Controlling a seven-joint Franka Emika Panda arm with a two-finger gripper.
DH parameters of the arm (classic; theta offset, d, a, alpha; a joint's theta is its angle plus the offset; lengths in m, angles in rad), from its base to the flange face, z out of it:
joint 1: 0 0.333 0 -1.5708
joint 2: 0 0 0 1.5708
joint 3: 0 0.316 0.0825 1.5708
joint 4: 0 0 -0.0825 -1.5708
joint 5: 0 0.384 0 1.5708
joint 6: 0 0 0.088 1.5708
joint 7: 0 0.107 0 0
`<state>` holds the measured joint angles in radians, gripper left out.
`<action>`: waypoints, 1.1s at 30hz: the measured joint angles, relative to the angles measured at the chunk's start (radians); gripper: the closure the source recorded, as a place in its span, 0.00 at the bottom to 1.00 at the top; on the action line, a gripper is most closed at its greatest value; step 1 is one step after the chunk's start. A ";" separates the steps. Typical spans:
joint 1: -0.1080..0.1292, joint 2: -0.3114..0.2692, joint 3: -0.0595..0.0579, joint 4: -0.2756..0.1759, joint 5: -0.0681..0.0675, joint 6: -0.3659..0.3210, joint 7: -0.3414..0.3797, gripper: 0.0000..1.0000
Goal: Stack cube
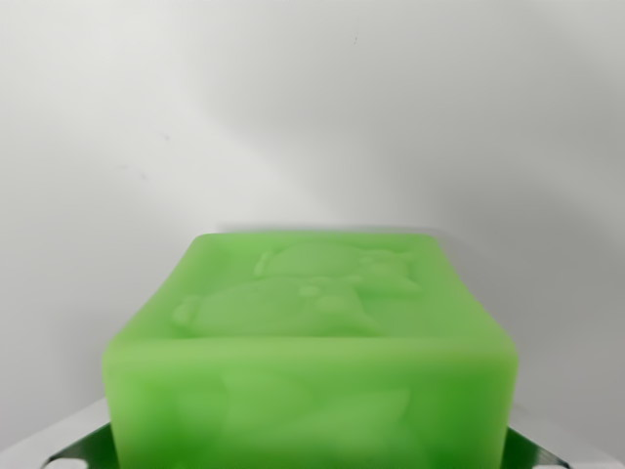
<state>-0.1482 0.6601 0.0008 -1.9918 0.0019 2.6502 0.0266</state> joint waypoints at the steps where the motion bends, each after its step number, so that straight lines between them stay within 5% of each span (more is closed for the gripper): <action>1: 0.000 -0.004 0.000 -0.001 0.000 -0.003 0.000 1.00; 33: 0.000 -0.165 0.000 -0.035 0.000 -0.126 0.000 1.00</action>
<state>-0.1482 0.4948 0.0008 -2.0268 0.0019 2.5239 0.0266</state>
